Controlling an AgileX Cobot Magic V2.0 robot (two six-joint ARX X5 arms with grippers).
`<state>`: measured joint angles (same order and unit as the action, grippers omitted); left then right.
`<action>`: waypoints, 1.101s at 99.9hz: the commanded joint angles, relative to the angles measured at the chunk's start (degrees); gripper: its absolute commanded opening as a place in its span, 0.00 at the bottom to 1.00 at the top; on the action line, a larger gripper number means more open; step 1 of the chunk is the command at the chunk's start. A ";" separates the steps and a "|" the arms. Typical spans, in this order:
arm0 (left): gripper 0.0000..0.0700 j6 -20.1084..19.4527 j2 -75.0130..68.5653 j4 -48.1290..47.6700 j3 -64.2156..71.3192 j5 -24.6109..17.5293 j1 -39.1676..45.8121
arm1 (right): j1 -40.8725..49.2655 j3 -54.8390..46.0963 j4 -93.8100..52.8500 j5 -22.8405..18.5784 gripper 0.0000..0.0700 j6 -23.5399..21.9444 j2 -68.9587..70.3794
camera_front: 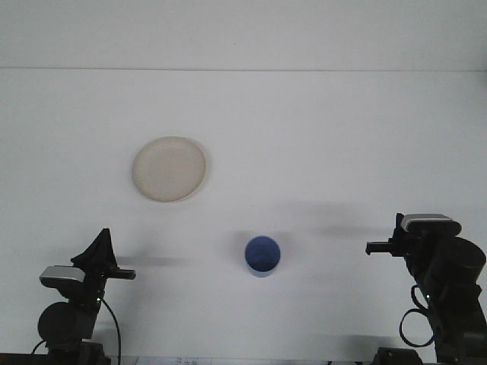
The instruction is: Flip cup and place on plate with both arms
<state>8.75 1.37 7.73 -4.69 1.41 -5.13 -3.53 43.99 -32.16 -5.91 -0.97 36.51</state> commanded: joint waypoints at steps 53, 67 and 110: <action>0.02 -4.07 43.47 -44.02 -56.76 -4.52 -0.20 | 0.20 0.28 0.85 -0.11 0.00 -1.22 0.33; 0.02 -4.00 51.98 -47.21 -62.93 -7.58 -0.20 | 0.20 0.28 0.83 -0.11 0.00 -1.20 0.33; 0.72 -0.13 62.29 -48.11 -63.28 -17.40 -2.51 | 0.20 0.28 0.83 -0.11 0.00 -1.20 0.33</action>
<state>8.19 62.63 -40.77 -67.05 -11.99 -6.57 -3.42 43.99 -31.88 -5.91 -1.58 36.51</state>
